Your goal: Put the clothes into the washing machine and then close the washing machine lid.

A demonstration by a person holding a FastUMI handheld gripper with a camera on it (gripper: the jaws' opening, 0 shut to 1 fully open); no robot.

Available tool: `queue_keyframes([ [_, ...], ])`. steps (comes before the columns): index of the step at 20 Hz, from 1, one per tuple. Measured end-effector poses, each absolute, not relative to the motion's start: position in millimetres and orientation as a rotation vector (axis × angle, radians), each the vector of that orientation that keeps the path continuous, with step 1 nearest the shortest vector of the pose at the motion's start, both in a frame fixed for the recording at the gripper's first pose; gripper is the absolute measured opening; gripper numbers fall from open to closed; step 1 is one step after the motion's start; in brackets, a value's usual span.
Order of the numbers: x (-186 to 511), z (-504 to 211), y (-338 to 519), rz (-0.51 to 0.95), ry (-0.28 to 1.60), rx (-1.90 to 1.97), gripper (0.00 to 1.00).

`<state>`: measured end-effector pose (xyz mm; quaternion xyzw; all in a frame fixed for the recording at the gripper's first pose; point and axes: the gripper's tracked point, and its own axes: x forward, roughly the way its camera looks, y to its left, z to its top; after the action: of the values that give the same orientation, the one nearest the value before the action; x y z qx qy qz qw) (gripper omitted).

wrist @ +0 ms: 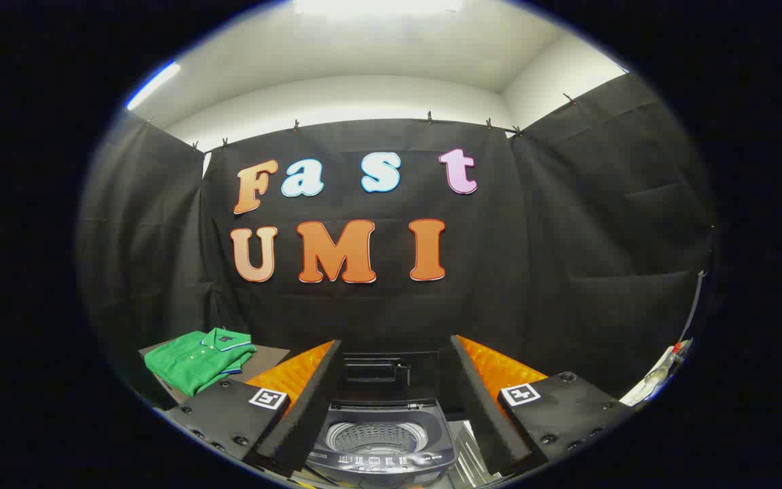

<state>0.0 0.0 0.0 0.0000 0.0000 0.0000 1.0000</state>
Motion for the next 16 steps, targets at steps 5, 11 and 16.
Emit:
queue_keyframes([
  [5,11,-6,6,0.014,0.004,0.037,0.99],
  [11,15,-4,1,-0.125,-0.023,0.068,0.99],
  [16,16,-4,8,-0.147,-0.011,0.066,1.00],
])
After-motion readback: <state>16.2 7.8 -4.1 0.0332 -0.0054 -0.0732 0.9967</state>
